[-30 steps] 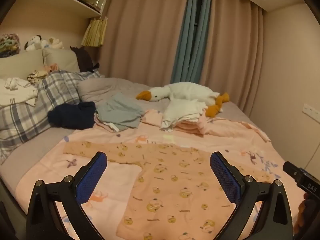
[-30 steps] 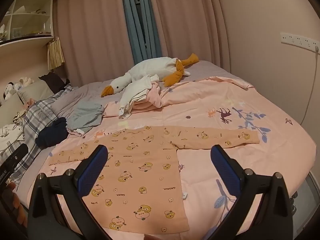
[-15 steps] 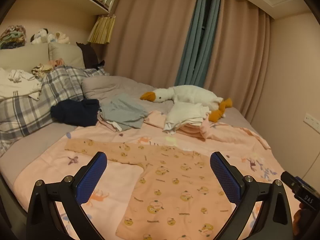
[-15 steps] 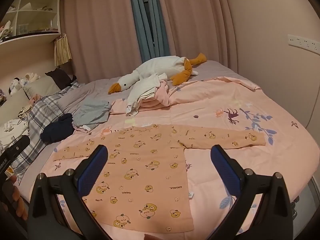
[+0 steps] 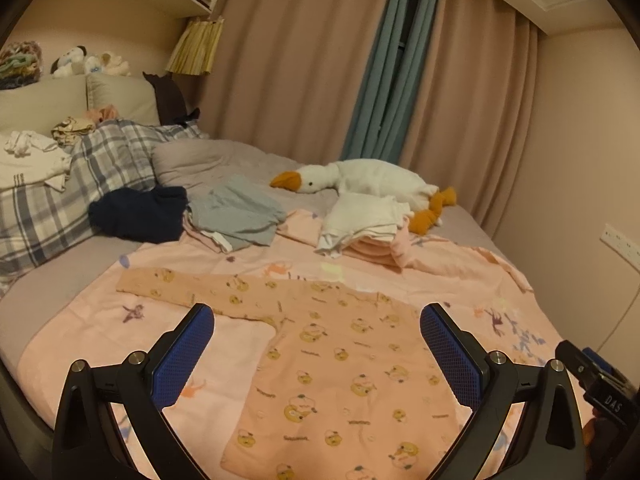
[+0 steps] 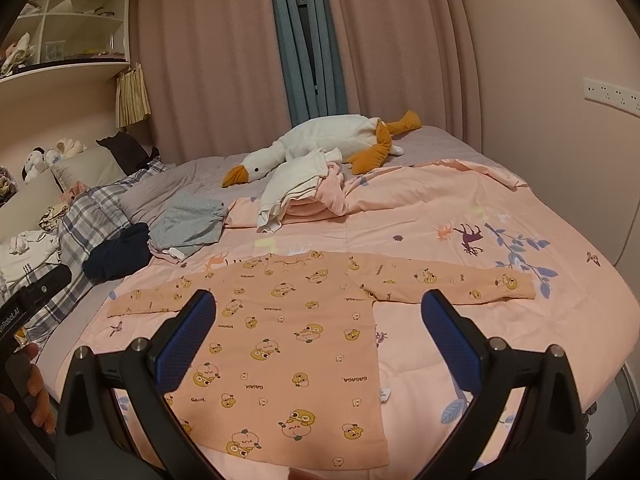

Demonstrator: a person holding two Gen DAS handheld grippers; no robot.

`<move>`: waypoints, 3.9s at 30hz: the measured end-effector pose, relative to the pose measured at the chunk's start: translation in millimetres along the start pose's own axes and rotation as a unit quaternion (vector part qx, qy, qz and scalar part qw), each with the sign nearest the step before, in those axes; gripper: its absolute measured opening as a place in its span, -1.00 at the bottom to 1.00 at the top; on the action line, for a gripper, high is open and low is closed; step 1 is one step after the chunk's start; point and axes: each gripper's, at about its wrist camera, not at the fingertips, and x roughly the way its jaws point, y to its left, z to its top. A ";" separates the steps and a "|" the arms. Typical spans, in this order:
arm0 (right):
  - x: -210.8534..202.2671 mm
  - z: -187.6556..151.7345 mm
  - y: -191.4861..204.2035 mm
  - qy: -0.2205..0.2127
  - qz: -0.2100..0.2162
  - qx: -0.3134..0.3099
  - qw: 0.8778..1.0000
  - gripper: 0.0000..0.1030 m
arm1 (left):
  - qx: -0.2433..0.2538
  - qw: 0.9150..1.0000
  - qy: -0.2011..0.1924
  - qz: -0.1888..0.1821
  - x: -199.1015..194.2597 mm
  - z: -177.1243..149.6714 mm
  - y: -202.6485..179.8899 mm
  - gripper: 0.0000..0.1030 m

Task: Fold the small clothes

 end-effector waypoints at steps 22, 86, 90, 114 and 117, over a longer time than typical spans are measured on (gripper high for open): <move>-4.3 2.6 -5.6 -0.006 -0.029 -0.002 1.000 1.00 | 0.038 0.998 0.027 -0.034 4.5 -4.2 -21.2 0.98; 4.7 3.1 -1.4 0.010 -0.009 -0.004 1.000 1.00 | 0.034 0.999 0.032 -0.028 13.0 -2.9 -21.4 0.98; 5.4 3.6 -1.2 0.010 -0.009 -0.007 1.000 1.00 | 0.035 0.999 0.032 -0.027 13.3 -2.8 -21.3 0.98; 7.8 0.7 -0.1 0.009 -0.011 -0.008 1.000 1.00 | 0.037 0.998 0.040 -0.024 19.3 -4.2 -25.5 0.98; 9.5 0.8 -0.8 0.009 -0.006 -0.008 1.000 0.99 | 0.038 0.998 0.039 -0.028 22.0 -3.7 -25.5 0.98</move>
